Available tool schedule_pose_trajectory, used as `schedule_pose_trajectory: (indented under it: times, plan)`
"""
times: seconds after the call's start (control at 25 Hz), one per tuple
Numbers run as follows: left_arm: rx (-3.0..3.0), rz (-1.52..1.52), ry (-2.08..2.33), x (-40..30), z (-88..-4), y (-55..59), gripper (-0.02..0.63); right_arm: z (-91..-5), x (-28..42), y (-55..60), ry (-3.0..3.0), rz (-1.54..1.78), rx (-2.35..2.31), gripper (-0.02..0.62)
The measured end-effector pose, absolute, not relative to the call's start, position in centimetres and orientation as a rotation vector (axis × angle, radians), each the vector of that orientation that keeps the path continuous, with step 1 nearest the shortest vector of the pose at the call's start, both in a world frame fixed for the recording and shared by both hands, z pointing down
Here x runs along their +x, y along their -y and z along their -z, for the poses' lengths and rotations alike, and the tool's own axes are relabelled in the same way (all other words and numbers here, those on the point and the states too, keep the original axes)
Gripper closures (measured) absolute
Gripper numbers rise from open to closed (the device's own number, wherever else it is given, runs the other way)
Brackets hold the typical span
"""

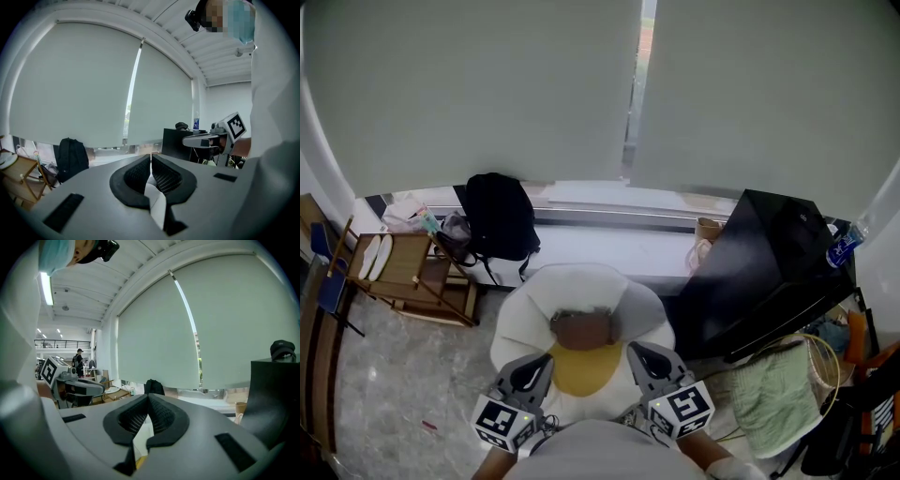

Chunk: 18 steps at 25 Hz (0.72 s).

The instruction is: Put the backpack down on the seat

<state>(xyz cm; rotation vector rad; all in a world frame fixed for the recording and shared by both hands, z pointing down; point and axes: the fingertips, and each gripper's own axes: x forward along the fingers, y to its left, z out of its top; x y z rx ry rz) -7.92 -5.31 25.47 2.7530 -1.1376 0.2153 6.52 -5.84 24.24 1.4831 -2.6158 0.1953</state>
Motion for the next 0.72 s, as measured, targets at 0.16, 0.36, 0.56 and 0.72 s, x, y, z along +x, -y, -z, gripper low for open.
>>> schedule_pose_trajectory:
  times: [0.16, 0.36, 0.56, 0.72]
  plan:
    - [2.75, -0.192, 1.144, -7.98, -25.48, 5.69, 0.572, -24.0, 6.18, 6.06, 2.628, -0.193, 1.492, 0.566]
    - [2.765, -0.176, 1.152, -7.84, -25.3, 6.28, 0.572, -24.07, 6.13, 6.48, 2.632, -0.196, 1.5, 0.565]
    - [2.749, -0.155, 1.153, -7.84, -25.08, 6.12, 0.572, -24.17, 5.97, 6.33, 2.626, -0.207, 1.513, 0.565]
    - [2.742, -0.161, 1.166, -8.05, -25.46, 6.18, 0.572, -24.53, 6.6, 6.28, 2.623, -0.213, 1.536, 0.565]
